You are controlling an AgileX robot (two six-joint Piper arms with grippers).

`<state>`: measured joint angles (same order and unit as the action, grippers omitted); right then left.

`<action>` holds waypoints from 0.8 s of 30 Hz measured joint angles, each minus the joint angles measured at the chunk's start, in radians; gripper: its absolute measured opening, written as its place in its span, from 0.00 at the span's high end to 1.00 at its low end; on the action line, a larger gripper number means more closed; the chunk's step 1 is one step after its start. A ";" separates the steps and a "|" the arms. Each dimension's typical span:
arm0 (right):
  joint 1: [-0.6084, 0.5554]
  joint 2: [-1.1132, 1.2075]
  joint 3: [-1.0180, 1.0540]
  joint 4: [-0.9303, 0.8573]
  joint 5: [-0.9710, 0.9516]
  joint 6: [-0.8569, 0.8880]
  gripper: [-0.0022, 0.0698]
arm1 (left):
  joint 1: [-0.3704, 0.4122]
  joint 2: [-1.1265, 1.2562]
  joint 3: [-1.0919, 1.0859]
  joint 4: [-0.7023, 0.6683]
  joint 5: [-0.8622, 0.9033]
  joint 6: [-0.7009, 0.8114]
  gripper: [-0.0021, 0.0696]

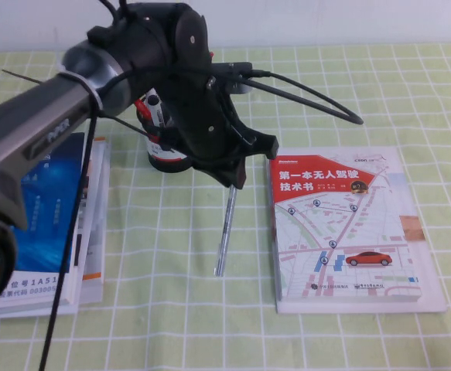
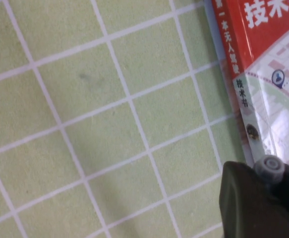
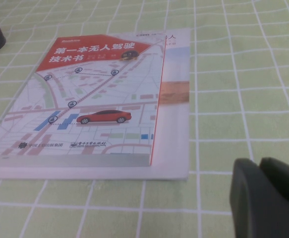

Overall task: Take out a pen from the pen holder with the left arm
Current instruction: Place the pen on the table

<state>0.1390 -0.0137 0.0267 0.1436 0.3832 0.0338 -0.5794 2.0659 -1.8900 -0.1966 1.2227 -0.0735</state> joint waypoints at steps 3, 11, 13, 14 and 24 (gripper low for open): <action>0.000 0.000 0.000 0.000 0.000 0.000 0.99 | 0.000 0.032 -0.027 0.000 0.000 -0.012 0.89; 0.000 0.000 0.000 0.000 0.000 0.000 0.99 | 0.000 0.115 -0.083 -0.005 0.006 -0.030 0.89; 0.000 0.000 0.000 0.000 0.000 0.000 0.99 | 0.000 0.139 -0.096 -0.006 0.006 -0.031 0.89; 0.000 0.000 0.000 0.000 0.000 0.000 0.99 | 0.000 0.148 -0.101 -0.008 0.006 -0.031 0.89; 0.000 0.000 0.000 0.000 0.000 0.000 0.99 | 0.002 0.224 -0.123 -0.014 -0.059 -0.033 0.89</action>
<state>0.1390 -0.0137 0.0267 0.1436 0.3832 0.0338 -0.5774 2.2903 -2.0130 -0.2110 1.1637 -0.1069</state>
